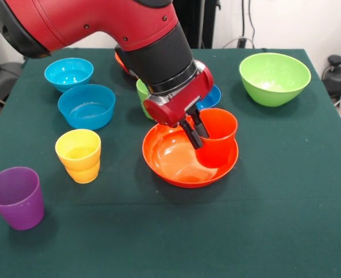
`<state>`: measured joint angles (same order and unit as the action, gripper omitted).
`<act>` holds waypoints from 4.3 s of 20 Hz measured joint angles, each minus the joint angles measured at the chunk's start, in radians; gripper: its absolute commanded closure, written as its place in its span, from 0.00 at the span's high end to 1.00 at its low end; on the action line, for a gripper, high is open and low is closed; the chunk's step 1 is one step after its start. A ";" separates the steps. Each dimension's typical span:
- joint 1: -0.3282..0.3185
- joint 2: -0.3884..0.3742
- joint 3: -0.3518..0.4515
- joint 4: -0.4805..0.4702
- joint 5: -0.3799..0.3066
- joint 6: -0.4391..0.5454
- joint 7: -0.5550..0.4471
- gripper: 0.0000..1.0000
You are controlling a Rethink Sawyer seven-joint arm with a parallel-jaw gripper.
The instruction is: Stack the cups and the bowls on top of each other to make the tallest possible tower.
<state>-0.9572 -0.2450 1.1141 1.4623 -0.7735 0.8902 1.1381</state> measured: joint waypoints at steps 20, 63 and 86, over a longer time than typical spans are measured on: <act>0.002 0.022 0.000 0.000 -0.059 0.000 0.000 0.00; 0.022 -0.065 0.029 0.002 -0.048 0.000 0.000 1.00; 0.135 -0.159 0.051 -0.033 0.071 0.098 0.000 1.00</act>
<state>-0.8225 -0.4037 1.1647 1.4293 -0.7029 0.9882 1.1381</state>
